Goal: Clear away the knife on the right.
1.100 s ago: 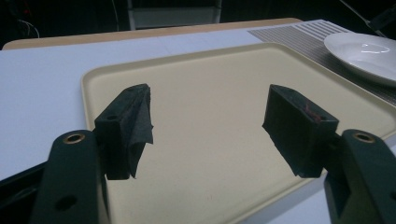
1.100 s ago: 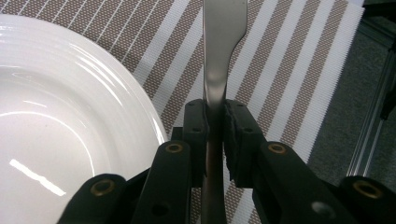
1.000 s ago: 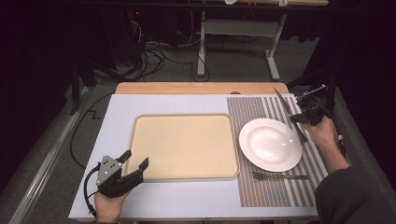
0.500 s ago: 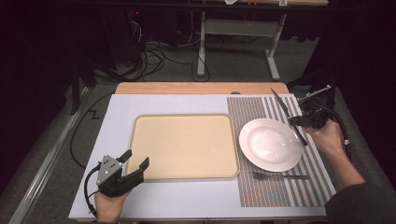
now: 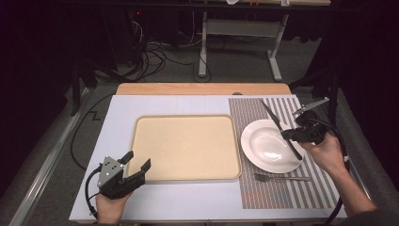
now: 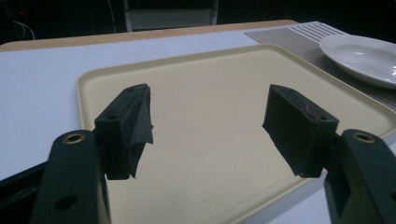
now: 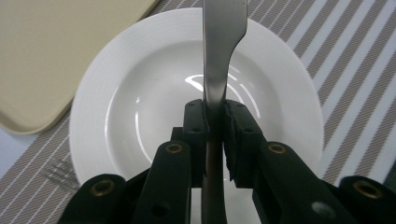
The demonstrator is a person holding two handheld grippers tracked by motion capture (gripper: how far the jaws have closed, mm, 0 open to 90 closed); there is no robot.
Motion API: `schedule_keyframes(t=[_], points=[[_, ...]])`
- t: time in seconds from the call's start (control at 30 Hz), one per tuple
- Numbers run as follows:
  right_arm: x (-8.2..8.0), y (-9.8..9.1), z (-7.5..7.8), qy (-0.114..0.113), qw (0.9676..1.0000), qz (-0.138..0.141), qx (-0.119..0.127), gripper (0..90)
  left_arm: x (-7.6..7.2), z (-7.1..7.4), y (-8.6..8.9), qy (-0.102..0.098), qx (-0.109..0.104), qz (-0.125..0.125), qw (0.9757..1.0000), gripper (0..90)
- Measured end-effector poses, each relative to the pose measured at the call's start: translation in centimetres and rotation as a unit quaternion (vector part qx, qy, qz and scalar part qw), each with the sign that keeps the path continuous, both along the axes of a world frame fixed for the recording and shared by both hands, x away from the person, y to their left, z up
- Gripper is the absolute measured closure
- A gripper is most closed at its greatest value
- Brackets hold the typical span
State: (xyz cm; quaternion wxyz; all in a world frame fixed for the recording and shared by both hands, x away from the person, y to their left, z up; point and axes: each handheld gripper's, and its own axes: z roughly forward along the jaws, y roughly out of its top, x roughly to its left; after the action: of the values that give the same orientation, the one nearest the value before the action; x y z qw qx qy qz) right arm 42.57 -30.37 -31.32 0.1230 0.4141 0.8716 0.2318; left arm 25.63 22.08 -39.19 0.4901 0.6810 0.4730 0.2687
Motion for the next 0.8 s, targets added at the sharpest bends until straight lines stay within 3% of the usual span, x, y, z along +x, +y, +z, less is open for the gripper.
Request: schedule_keyframes(t=[0.5, 0.8], points=[[-2.7, 2.5, -1.2, 0.023, 0.9989, 0.027, 0.030, 80.8, 0.4, 0.0, -0.2, -0.001, 0.001, -0.006, 1.0000, 32.9], [-3.1, 4.6, -1.6, 0.031, 0.9974, 0.051, 0.039, 80.8, 0.2, 0.1, -0.1, -0.004, 0.002, -0.004, 1.0000, 33.0]])
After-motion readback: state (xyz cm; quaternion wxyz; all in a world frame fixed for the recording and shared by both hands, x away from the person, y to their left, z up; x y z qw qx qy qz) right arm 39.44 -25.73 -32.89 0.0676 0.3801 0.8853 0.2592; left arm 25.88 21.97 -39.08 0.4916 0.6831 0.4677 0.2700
